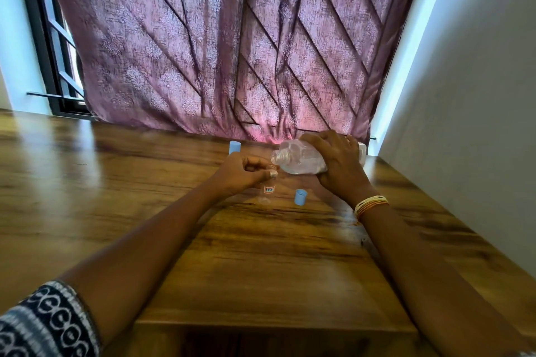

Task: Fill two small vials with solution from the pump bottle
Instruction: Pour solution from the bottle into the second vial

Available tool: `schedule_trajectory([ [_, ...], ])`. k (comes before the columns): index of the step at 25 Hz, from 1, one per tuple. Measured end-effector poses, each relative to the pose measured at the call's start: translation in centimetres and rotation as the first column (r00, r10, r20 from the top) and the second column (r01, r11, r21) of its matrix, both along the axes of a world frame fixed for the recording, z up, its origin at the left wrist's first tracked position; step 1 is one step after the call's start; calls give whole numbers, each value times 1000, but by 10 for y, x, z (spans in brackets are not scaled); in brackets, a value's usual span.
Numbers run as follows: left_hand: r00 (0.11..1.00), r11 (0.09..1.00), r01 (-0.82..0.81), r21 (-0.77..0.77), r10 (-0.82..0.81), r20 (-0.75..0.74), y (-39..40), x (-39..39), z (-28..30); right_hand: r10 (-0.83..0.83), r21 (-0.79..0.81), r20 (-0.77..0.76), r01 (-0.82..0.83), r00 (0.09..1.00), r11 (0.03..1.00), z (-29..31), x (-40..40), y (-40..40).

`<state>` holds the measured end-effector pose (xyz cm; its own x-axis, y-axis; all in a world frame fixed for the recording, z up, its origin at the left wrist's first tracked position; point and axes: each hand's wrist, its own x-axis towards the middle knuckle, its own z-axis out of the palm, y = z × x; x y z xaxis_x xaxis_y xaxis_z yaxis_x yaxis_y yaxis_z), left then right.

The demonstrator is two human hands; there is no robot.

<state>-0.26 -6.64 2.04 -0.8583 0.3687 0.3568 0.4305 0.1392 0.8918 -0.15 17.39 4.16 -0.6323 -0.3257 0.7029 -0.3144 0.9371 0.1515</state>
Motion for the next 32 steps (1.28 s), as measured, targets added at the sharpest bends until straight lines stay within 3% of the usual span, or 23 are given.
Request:
schedule_trajectory([
  [15,1000,1000,-13,-27,13,3,-2,5,4,-55,55,-103,61,993,997,3,4,-4],
  [32,1000,999,-3,-41,2,-16,-6,1,1,-82,78,-106,90,991,993,6,9,-8],
])
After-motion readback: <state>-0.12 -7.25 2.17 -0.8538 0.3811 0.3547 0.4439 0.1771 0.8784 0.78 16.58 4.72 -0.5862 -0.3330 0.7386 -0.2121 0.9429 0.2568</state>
